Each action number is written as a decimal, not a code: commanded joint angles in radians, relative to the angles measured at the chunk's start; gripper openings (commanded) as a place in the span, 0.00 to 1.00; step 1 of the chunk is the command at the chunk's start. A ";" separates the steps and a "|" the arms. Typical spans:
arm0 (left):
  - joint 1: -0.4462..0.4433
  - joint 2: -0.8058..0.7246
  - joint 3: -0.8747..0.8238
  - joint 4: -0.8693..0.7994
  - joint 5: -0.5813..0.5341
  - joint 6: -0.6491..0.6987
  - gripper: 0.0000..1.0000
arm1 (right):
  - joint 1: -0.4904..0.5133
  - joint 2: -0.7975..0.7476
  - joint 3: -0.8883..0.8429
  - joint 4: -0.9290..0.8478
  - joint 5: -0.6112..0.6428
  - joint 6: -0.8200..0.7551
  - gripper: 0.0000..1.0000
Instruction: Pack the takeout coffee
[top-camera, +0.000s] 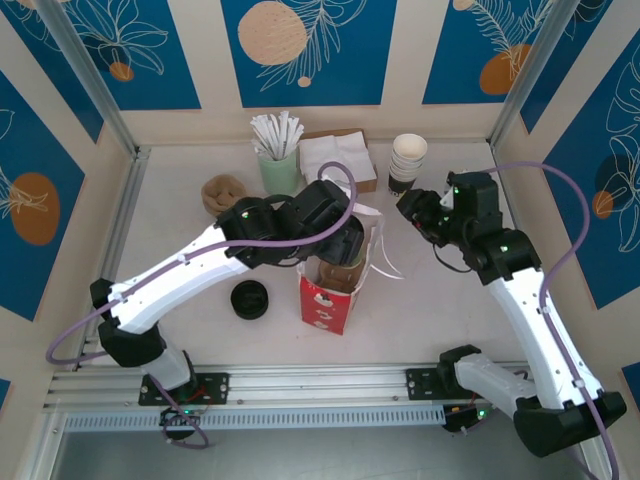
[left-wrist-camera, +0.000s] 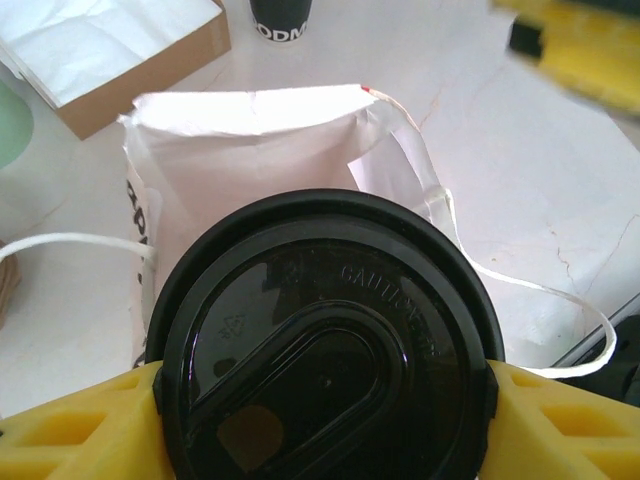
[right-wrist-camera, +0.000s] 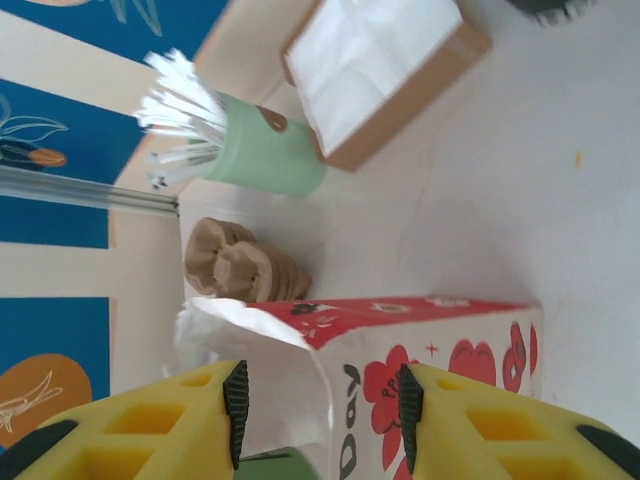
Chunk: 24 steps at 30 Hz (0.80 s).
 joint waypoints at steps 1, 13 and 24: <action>0.006 0.005 -0.040 0.071 0.013 0.003 0.67 | -0.057 0.001 0.053 0.002 -0.137 -0.260 0.47; 0.023 -0.017 -0.194 0.176 -0.013 0.068 0.67 | -0.136 0.161 0.132 0.000 -0.481 -0.571 0.45; 0.025 -0.016 -0.144 0.147 0.012 0.141 0.67 | -0.145 0.279 0.246 -0.162 -0.524 -0.769 0.46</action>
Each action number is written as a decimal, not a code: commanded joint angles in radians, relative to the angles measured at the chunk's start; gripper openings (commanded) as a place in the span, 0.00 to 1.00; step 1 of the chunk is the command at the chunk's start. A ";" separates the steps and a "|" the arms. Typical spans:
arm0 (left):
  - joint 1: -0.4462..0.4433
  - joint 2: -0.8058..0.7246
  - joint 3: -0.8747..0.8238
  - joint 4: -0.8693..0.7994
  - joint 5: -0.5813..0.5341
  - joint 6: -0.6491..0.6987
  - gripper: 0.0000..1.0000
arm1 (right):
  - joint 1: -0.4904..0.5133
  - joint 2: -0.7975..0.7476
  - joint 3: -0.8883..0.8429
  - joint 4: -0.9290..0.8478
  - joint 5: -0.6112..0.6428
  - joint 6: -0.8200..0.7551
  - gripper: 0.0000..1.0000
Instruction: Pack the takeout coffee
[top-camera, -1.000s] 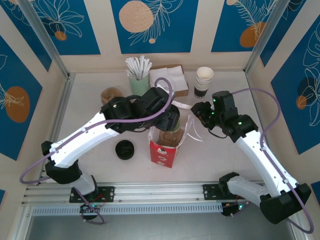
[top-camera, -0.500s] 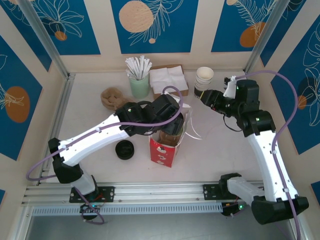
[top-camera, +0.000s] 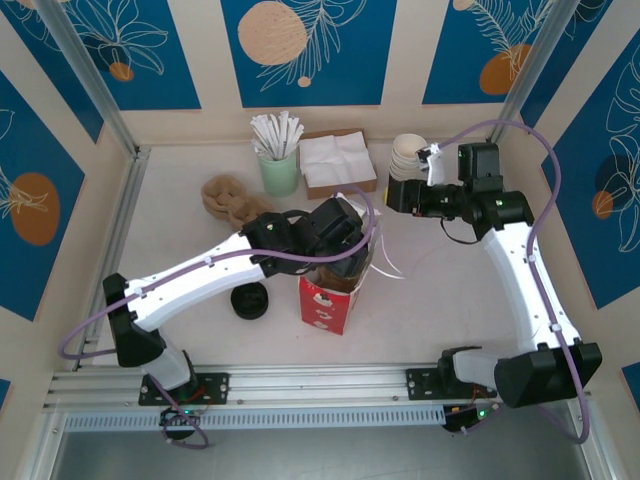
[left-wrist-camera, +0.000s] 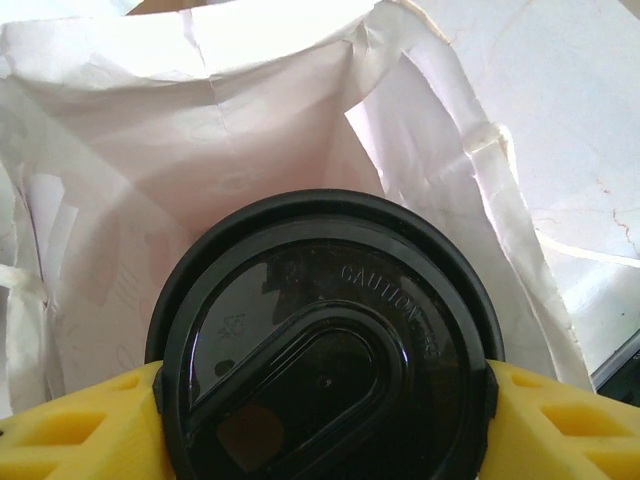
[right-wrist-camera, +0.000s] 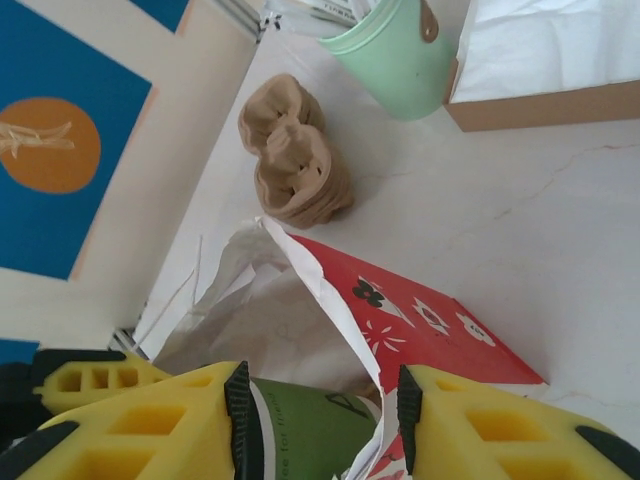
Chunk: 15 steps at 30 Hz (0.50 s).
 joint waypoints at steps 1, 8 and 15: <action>0.014 -0.006 0.088 -0.055 -0.015 0.025 0.68 | 0.006 0.020 0.072 -0.079 -0.029 -0.129 0.47; 0.032 0.011 0.147 -0.114 0.016 0.015 0.69 | 0.076 0.044 0.102 -0.105 -0.022 -0.285 0.53; 0.046 0.004 0.085 -0.085 0.016 0.053 0.70 | 0.131 0.085 0.074 -0.104 0.039 -0.392 0.56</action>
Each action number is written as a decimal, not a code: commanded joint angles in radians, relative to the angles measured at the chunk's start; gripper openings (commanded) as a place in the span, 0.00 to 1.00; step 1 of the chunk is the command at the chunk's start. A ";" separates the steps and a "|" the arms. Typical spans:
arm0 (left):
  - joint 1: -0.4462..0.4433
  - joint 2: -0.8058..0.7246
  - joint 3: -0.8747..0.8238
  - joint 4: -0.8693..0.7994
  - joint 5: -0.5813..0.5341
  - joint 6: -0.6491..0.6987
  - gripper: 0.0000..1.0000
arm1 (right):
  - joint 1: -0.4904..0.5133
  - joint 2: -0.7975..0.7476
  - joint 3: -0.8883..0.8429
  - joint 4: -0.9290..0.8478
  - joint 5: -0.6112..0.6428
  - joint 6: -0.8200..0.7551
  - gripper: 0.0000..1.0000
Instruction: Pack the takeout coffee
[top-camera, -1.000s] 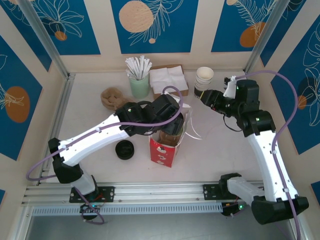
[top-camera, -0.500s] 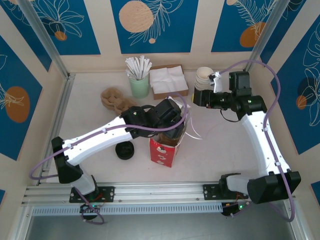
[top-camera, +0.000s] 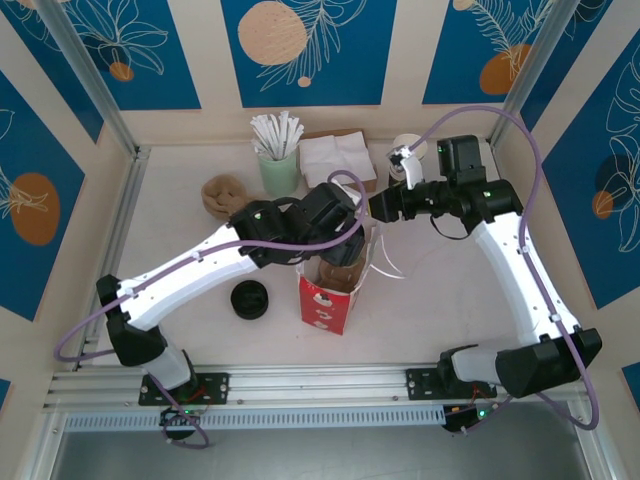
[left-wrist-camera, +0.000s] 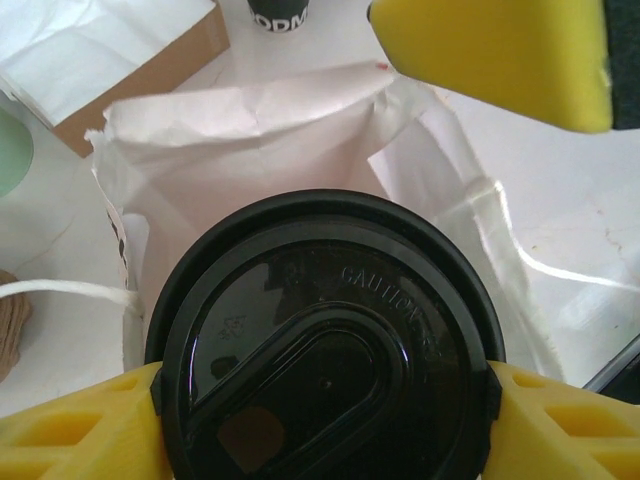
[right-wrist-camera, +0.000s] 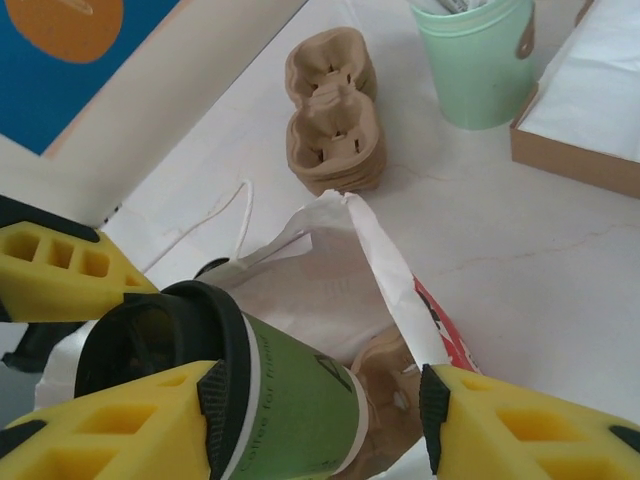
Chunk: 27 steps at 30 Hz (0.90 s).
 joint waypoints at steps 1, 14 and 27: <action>0.026 0.002 -0.008 -0.010 0.028 0.022 0.70 | 0.010 0.050 0.005 -0.040 0.018 -0.098 0.56; 0.056 -0.027 -0.083 0.051 0.094 0.048 0.69 | 0.037 0.206 0.123 -0.129 0.036 -0.322 0.57; 0.058 -0.004 -0.054 0.061 0.106 0.063 0.69 | 0.073 0.289 0.133 -0.102 0.016 -0.332 0.56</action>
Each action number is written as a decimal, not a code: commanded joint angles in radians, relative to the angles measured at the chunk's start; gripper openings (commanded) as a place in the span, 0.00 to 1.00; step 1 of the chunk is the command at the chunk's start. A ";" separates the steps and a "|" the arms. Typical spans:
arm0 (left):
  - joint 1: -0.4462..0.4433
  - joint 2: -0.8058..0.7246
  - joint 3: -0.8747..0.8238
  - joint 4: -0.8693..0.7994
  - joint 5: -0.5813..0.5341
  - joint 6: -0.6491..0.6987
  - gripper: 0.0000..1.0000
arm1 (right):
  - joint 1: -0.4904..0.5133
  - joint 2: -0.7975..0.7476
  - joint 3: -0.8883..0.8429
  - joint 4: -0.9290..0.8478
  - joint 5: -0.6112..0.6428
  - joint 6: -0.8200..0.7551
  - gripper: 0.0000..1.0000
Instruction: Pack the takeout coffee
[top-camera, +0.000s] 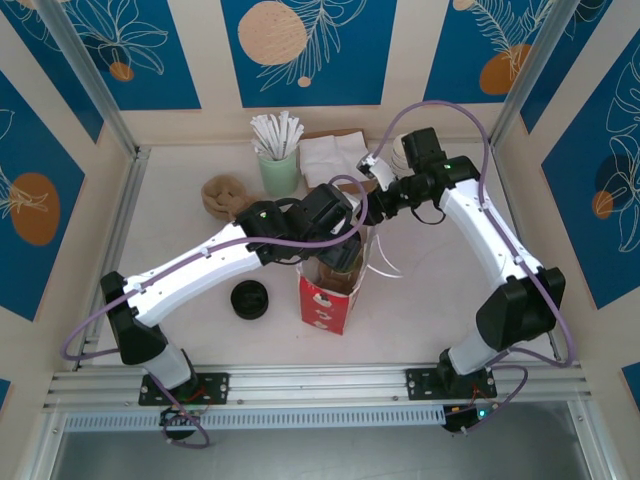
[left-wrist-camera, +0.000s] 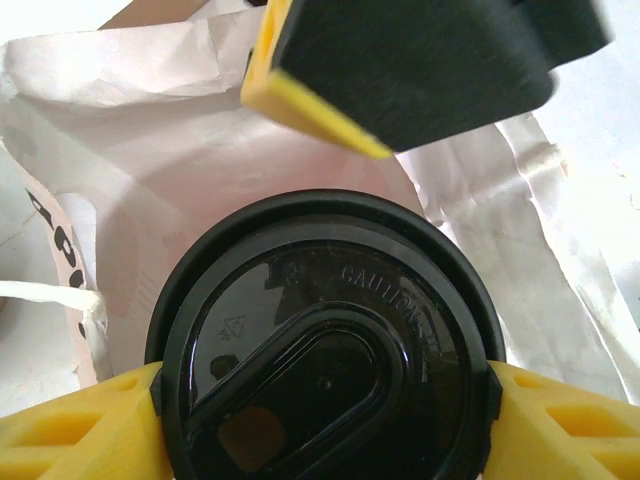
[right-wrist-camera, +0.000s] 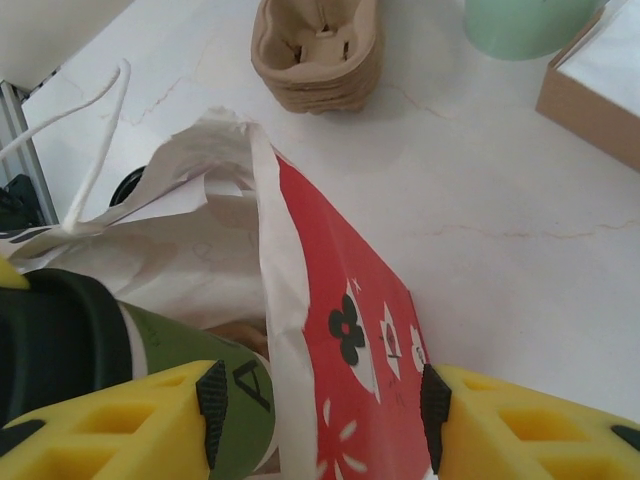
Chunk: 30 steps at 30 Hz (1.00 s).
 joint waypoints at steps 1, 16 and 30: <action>0.011 -0.002 0.033 0.016 0.030 0.030 0.69 | 0.016 0.023 0.042 -0.009 -0.030 -0.030 0.56; 0.013 0.000 0.046 0.023 0.025 0.105 0.69 | 0.035 0.061 0.152 0.015 -0.035 0.059 0.01; 0.013 -0.072 -0.101 0.132 -0.101 0.147 0.69 | 0.133 0.063 0.199 -0.012 0.029 0.154 0.01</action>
